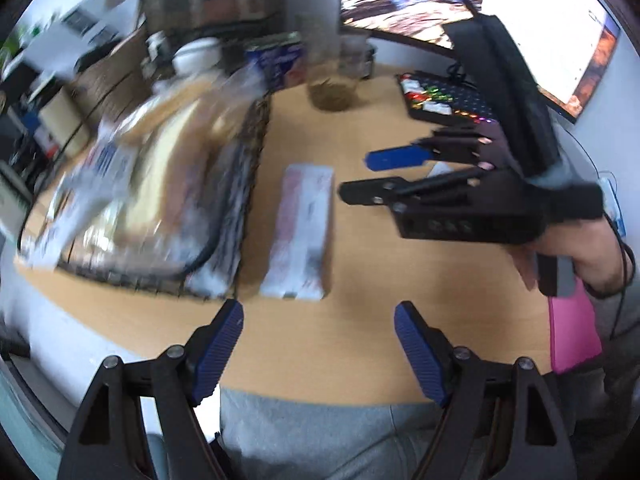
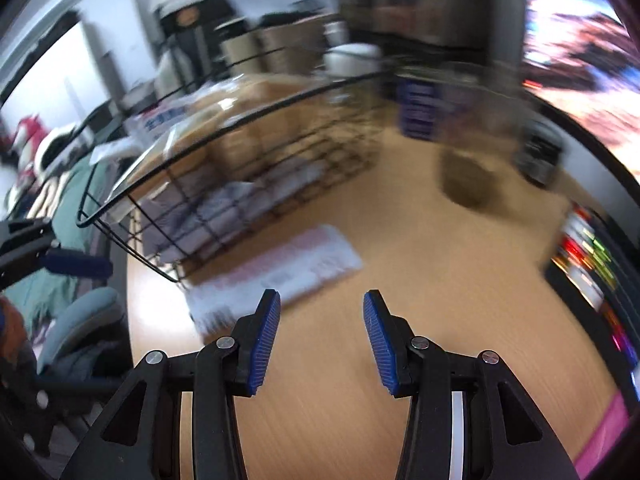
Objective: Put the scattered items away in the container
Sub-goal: 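Lower the left tool over the red-printed white packet while the right tool approaches the YANWOBAZHENFEN packet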
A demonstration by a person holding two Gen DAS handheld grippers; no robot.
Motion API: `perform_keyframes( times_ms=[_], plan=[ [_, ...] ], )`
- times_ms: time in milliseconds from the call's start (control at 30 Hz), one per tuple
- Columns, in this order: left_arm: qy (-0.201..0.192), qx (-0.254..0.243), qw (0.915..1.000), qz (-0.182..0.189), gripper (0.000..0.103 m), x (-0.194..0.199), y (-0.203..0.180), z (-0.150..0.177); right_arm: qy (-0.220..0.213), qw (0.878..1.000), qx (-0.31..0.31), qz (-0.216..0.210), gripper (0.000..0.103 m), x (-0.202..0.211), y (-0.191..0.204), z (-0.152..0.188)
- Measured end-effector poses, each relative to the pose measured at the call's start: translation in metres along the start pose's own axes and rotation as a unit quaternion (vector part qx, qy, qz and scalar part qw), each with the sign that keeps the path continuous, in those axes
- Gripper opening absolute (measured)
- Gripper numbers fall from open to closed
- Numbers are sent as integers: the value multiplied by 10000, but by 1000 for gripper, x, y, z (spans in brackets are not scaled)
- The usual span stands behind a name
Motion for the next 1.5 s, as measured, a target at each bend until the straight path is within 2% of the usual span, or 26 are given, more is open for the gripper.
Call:
perform_keyframes(
  times_ms=[133,267,433,700,900,1033,1167,1267,1500],
  plan=[
    [150,204,9997,-20,81,-9,14,9,264,9988,317,-253,45,-32,25,-10],
    [247,286,9993,-38,81,-17,21,13,470,9966,590,-317,45,-54,44,-11],
    [301,277,9992,4,81,-23,22,11,525,9970,449,-357,45,-54,43,-5],
    [318,-118,9992,209,81,-31,-9,8,550,9985,-49,61,45,-8,20,44],
    [340,-514,9976,323,81,-33,-52,8,393,9954,-679,558,45,43,-3,94],
    [293,-720,9962,389,81,-33,-71,1,159,9926,-804,900,45,68,0,107],
    [274,-855,9948,483,81,-35,-89,-3,-384,9816,-1289,1354,50,110,-7,117],
    [319,-899,9940,529,81,-43,-98,-9,-517,9705,-1664,1669,53,134,-17,131],
    [406,-1140,9904,661,81,-55,-129,-15,-698,9542,-2226,1871,53,160,-35,157]
  ],
)
Point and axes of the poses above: each gripper's, at about its wrist camera, not at the fingertips, and x roughly against the way its jaws point, y to its left, z to its underside, the point moved 7 cm from there along -x, roughly the way its jaws point, and after that the axes turned 7 degrees about -z, right-handed, at the moved point
